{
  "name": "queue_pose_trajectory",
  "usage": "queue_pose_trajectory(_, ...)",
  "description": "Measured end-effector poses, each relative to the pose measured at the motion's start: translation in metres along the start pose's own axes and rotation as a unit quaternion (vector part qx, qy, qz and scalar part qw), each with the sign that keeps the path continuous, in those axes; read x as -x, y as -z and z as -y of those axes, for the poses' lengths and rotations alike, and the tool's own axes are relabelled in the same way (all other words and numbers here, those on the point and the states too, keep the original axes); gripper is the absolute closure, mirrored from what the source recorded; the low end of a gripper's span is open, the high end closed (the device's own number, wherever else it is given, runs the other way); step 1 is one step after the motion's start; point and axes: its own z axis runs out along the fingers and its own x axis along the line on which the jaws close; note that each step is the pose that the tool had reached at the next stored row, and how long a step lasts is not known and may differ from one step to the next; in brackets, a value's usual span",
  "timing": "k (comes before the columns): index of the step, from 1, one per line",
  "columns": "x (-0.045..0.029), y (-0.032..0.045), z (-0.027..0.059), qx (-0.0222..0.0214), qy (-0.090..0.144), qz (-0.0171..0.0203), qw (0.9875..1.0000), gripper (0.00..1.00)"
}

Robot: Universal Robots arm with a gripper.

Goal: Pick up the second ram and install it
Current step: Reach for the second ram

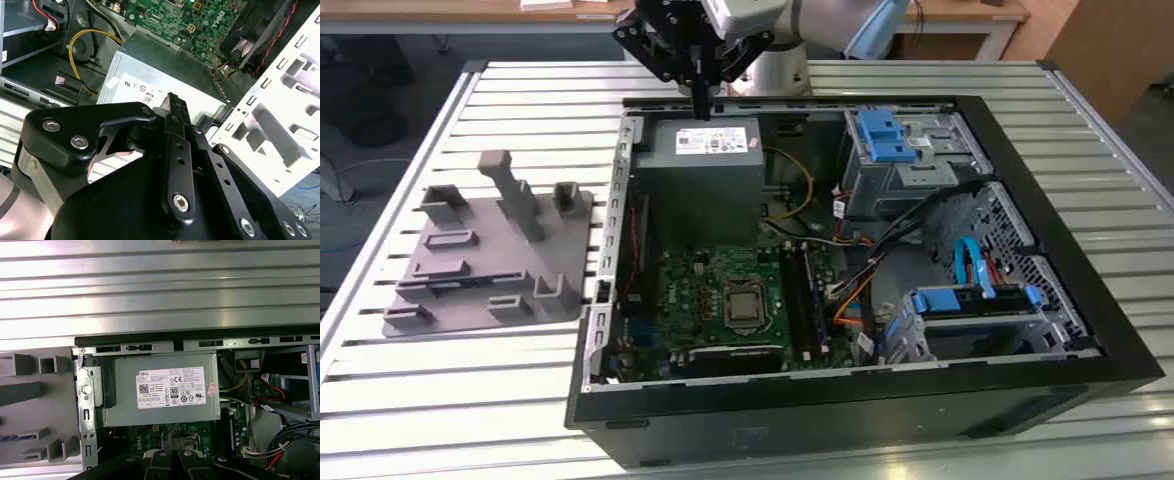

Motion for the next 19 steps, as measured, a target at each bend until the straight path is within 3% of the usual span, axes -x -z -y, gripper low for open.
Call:
queue_pose_trajectory(8,-0.0002,0.0000,0.0000,0.0000,0.000,0.0000,1.0000,0.90)
queue_pose_trajectory(11,-0.0035,0.0001,0.0003,0.0000,0.000,0.0000,1.0000,0.90)
queue_pose_trajectory(19,-0.0377,0.0010,0.0028,0.0001,0.000,0.0016,1.0000,0.90)
